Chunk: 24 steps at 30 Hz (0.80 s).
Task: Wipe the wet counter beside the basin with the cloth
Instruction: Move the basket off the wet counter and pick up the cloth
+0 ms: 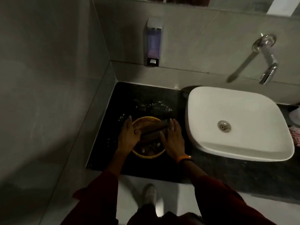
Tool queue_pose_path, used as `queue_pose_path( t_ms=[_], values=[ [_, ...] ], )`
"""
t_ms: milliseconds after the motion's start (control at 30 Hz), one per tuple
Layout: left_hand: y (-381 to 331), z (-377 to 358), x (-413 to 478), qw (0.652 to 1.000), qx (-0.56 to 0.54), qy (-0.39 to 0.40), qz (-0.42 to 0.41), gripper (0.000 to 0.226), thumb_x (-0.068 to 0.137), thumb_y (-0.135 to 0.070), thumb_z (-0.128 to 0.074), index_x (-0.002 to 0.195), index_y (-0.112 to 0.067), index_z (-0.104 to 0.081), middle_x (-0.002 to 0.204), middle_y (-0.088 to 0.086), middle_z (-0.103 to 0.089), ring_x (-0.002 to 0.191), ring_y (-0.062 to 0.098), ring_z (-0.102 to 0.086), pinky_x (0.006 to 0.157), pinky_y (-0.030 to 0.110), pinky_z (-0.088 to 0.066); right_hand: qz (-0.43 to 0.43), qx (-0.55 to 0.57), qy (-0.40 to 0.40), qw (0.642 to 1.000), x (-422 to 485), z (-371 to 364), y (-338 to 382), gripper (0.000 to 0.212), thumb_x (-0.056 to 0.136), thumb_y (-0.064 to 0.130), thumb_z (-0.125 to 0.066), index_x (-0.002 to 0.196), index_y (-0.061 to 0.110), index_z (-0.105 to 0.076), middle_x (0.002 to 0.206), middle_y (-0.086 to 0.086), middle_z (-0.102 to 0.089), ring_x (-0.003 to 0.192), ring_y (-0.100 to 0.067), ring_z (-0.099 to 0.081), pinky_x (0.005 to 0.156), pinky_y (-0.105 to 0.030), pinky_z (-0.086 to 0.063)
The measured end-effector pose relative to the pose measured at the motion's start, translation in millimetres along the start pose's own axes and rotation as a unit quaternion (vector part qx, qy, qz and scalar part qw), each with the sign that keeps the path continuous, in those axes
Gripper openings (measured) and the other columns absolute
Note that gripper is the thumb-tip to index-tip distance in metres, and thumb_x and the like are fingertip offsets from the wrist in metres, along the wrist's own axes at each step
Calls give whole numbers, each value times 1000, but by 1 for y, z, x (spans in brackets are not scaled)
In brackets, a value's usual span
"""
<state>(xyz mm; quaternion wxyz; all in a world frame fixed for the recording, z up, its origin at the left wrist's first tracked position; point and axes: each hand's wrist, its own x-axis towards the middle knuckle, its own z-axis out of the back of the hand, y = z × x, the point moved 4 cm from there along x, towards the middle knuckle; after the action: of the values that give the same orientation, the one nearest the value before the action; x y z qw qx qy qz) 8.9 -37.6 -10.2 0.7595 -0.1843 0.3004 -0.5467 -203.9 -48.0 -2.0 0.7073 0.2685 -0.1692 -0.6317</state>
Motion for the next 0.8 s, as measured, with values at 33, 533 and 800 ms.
queue_pose_path(
  t_ms=[33, 533, 800],
  values=[
    [6, -4, -1, 999, -28, 7, 25, 76, 100, -34, -52, 160, -22, -6, 162, 15, -28, 145, 35, -37, 111, 51, -42, -46, 31, 9, 998, 1, -8, -7, 70, 103, 37, -53, 159, 11, -21, 169, -11, -16, 156, -26, -17, 124, -46, -31],
    [5, -48, -88, 995, -70, -22, 74, 52, 100, -12, -54, 150, -14, -42, 108, 17, -69, 95, 26, -69, 79, 27, -53, -140, 187, -51, 971, -84, -2, -72, 31, 110, 21, -41, 138, 13, -51, 107, 18, -59, 95, -2, -57, 80, 4, -39],
    [-79, -142, -175, 996, -81, 43, 5, 41, 103, -13, -51, 144, -12, -50, 101, 18, -71, 89, 28, -72, 78, 43, -62, -223, 144, -96, 959, -198, 62, -183, 34, 109, 14, -42, 142, 10, -49, 127, -9, -67, 109, -22, -67, 99, -34, -56]
  ],
)
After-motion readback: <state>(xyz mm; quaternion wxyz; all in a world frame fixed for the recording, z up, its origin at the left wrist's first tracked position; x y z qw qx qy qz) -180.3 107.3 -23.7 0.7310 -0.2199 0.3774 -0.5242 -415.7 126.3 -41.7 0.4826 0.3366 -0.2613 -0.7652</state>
